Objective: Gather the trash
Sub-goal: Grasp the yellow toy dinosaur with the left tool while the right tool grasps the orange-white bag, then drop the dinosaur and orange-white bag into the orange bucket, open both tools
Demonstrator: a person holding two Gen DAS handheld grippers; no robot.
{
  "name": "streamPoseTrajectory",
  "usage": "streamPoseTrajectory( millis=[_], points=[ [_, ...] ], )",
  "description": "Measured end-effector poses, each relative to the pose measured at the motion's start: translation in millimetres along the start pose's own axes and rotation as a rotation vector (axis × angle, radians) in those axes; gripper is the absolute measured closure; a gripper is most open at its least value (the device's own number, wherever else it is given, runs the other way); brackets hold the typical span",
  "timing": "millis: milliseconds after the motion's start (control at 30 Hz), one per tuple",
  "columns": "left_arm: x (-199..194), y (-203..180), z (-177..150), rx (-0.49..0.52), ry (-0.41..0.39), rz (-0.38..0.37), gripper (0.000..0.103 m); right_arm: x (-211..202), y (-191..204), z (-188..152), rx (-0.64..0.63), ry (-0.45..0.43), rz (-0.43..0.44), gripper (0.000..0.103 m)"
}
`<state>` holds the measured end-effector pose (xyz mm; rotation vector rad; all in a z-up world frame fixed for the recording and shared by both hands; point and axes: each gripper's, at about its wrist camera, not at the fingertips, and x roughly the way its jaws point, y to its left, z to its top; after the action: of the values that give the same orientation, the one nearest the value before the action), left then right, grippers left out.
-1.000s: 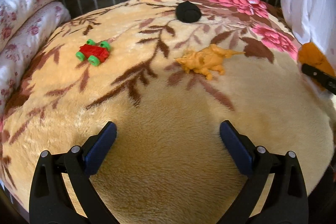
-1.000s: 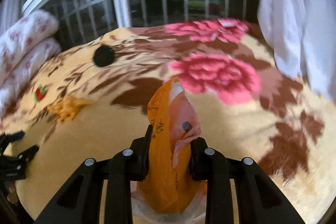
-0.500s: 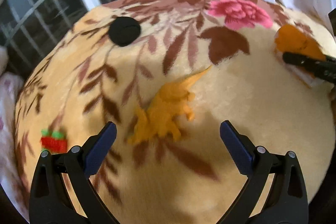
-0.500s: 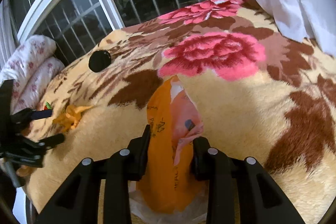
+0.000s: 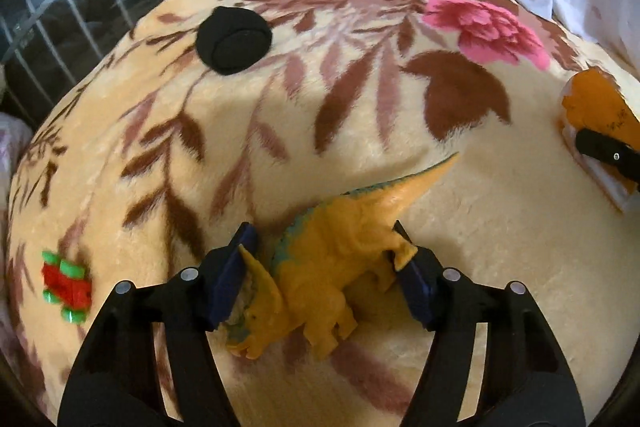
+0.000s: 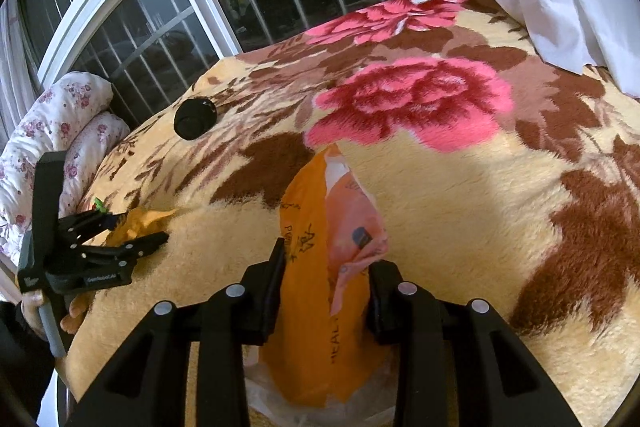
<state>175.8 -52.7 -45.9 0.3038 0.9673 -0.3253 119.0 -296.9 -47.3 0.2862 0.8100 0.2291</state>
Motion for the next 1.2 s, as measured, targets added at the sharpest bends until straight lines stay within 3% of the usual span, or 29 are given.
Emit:
streamPoseTrajectory(
  millis=[167,233,400,533,633,867,1033,1200],
  points=[
    [-9.8,13.7,-7.6,-0.12,-0.014,-0.008,0.038,0.2,-0.3,0.0,-0.001,0.0,0.001,0.069],
    [1.5,18.8,-8.2,-0.15,0.028,-0.002,0.035,0.3,-0.3,0.0,-0.002,0.0,0.0,0.069],
    [9.4,14.3,-5.4,-0.12,0.039,0.018,0.024,-0.7,-1.2,-0.3,0.004,-0.005,0.0,0.069],
    [2.5,11.0,-9.5,-0.116,0.006,0.041,0.031,-1.3,-2.1,-0.5,0.007,-0.007,0.001,0.069],
    [-6.1,5.2,-10.7,-0.112,-0.014,0.105,0.032,-1.0,-2.5,-0.3,0.009,-0.006,0.003,0.069],
    [-60.5,-0.2,-30.1,-0.243,-0.07,0.125,0.033,-1.8,-2.7,-0.6,0.008,-0.009,0.0,0.069],
    [-119.1,-14.5,-69.7,-0.325,-0.158,0.087,0.033,-10.9,3.3,-1.5,-0.001,-0.024,-0.03,0.071],
    [-149.5,-34.8,-108.3,-0.325,-0.238,0.115,0.033,-41.1,23.7,-21.6,-0.013,-0.048,0.008,0.071]
  ],
)
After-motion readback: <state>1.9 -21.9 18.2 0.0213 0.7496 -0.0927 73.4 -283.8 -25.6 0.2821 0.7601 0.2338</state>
